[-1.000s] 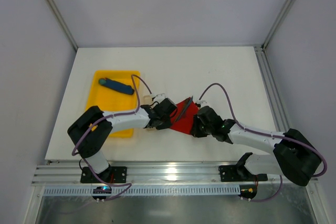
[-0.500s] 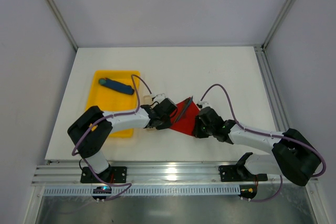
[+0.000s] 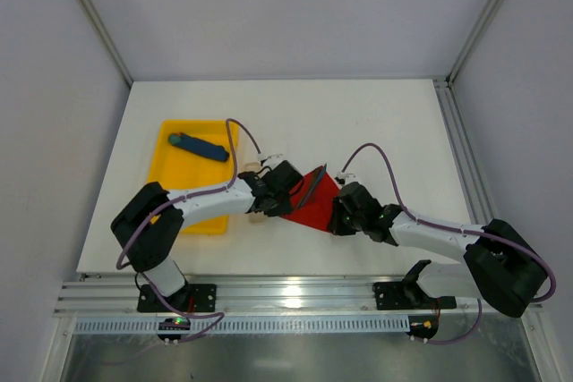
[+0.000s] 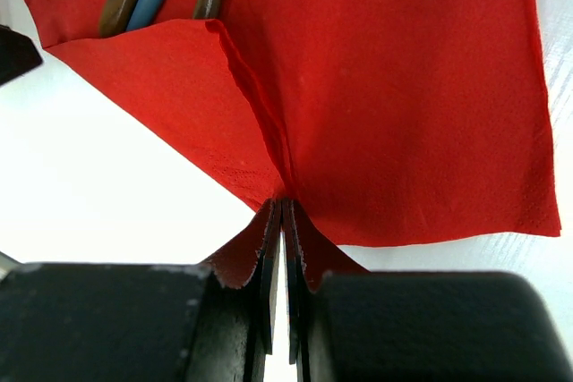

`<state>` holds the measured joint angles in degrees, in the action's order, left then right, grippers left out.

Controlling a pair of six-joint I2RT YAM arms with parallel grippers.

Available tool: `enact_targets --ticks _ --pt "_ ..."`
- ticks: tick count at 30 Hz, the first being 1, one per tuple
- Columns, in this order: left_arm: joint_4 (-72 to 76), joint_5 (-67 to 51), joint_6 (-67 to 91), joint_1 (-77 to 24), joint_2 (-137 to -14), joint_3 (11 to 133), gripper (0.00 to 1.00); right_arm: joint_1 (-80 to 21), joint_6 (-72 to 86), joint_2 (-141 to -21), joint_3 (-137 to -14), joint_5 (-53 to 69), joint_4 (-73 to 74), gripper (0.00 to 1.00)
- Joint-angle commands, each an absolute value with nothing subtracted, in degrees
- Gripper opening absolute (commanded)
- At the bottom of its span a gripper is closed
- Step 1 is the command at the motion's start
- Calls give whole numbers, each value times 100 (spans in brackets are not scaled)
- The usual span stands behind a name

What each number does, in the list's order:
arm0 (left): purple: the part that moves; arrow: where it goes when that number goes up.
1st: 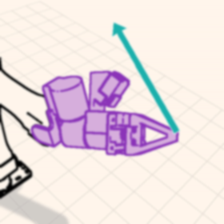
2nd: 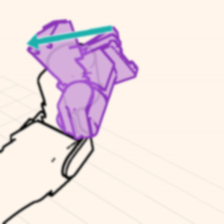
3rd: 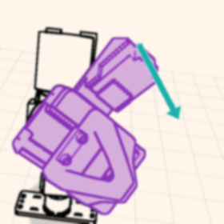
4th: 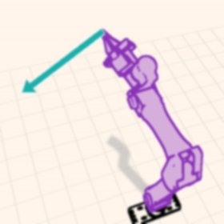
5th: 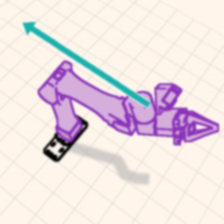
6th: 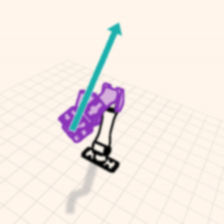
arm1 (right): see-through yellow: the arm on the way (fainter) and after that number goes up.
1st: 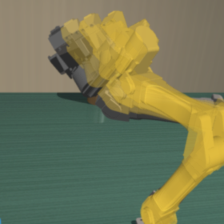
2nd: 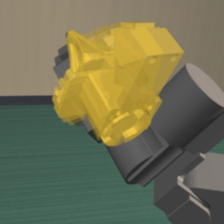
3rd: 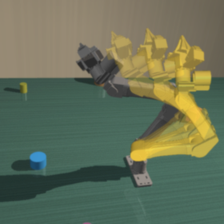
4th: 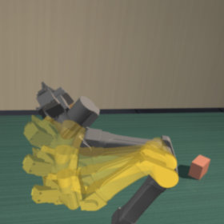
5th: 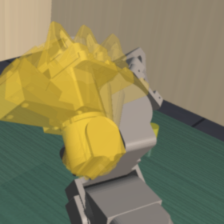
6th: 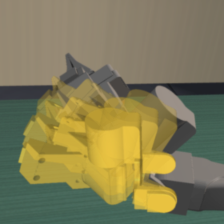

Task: Place the utensils on the paper napkin and roll it up
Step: Roll the napkin at the center of the board.

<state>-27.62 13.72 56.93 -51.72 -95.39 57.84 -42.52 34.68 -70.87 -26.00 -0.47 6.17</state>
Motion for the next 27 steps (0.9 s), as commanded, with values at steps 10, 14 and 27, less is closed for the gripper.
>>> enact_targets --ticks 10,14,27 --pt "-1222 -501 5027 -5282 -9825 6310 19 -4228 3375 -6917 -2742 -202 949 13" --pt "-1125 -597 4966 -5291 -10054 6354 18 -4219 3349 -6847 -2716 -193 993 13" --pt "-1125 -440 4878 -5291 -10362 6434 17 -4131 3585 -6478 -2856 -88 1186 25"
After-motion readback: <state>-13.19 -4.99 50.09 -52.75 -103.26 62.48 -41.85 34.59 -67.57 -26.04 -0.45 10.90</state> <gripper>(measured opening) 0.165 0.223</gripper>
